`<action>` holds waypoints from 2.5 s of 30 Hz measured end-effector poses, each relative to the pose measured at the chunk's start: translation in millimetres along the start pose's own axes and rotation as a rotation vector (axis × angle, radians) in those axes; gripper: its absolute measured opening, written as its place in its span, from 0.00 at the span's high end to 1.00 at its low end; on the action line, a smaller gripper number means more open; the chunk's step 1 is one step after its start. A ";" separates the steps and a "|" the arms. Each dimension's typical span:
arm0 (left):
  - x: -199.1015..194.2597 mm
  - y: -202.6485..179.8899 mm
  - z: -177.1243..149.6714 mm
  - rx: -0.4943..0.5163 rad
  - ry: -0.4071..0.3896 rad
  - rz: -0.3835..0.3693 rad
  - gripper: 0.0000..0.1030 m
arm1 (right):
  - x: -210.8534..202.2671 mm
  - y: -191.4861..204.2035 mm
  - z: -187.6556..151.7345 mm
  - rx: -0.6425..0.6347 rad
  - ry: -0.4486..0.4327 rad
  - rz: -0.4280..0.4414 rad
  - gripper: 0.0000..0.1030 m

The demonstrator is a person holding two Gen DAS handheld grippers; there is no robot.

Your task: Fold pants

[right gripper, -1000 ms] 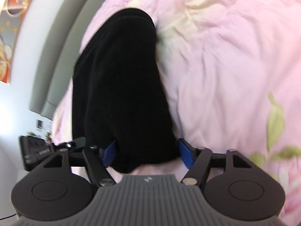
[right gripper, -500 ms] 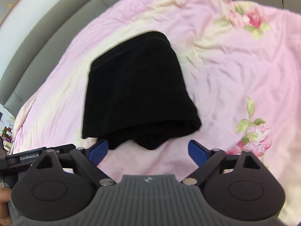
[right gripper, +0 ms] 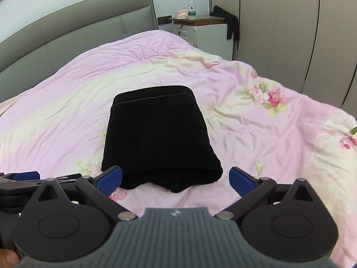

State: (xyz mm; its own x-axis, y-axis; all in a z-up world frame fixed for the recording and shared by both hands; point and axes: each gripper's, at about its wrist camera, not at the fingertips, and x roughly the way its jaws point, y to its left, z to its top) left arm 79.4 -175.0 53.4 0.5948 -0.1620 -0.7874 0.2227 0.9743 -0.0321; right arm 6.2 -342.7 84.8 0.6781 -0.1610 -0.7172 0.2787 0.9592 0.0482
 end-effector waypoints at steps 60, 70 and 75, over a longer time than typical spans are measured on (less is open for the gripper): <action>-39.2 -6.0 -12.6 0.003 -0.009 -0.038 0.00 | -41.3 3.9 -18.2 0.020 0.003 -0.024 0.05; -39.8 -6.5 -13.2 0.006 -0.011 -0.038 0.00 | -41.2 3.3 -19.2 0.021 0.002 -0.024 0.05; -40.9 -6.4 -13.7 0.012 -0.017 -0.034 0.00 | -41.0 3.1 -18.8 0.020 0.002 -0.023 0.05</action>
State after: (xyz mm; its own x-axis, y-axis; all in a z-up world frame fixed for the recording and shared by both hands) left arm 43.0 -172.4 77.3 0.5996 -0.1981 -0.7754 0.2522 0.9663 -0.0519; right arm -33.5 -328.8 101.3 0.6698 -0.1825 -0.7198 0.3081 0.9503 0.0457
